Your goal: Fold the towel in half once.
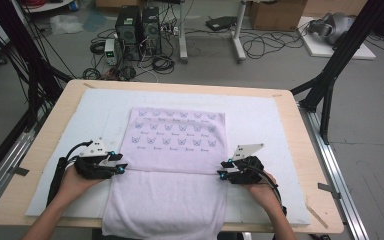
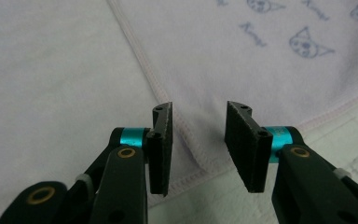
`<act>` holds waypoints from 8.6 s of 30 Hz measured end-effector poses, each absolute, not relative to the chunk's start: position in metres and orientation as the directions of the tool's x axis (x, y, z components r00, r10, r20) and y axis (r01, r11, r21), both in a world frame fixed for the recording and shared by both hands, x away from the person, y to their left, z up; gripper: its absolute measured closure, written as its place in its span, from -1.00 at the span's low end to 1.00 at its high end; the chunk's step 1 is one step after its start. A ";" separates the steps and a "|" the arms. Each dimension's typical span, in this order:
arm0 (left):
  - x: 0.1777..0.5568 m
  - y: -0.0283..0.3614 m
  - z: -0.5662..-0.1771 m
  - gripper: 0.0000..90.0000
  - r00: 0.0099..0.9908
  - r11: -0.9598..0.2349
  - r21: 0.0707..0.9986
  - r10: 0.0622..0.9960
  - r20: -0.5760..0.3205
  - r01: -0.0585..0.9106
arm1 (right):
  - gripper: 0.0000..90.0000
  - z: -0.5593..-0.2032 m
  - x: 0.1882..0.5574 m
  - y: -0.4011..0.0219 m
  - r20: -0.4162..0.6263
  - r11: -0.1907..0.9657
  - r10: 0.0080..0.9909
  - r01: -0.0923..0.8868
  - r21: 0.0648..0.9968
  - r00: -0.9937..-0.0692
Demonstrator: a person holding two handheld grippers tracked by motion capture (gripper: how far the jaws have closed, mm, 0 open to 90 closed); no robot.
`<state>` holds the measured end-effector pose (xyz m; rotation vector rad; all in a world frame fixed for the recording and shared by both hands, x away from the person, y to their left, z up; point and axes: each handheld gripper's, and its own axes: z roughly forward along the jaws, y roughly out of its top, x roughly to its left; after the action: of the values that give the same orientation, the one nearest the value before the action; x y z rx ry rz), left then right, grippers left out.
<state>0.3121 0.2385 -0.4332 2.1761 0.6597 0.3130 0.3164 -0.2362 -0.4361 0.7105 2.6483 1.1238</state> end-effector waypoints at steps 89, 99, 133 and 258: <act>0.460 0.216 -0.436 0.88 0.647 -0.432 0.710 0.761 -0.043 0.556 | 0.83 -0.437 0.469 -0.238 0.094 0.559 0.585 0.484 0.673 -0.805; 0.471 0.214 -0.368 0.92 0.583 -0.388 0.805 0.810 0.066 0.448 | 0.90 -0.373 0.482 -0.231 -0.078 0.573 0.635 0.401 0.714 -0.769; 0.339 0.249 -0.390 0.16 0.750 -0.422 0.853 0.659 0.055 0.308 | 0.22 -0.391 0.352 -0.238 -0.015 0.563 0.481 0.295 0.772 -0.877; 0.222 0.248 -0.419 0.53 0.858 -0.549 0.778 0.512 0.024 0.306 | 0.65 -0.414 0.243 -0.247 0.099 0.585 0.273 0.247 0.773 -0.957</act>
<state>0.2223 0.2484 -0.4188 2.1904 0.5904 0.3146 0.2429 -0.2471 -0.4140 0.4542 2.7694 1.3429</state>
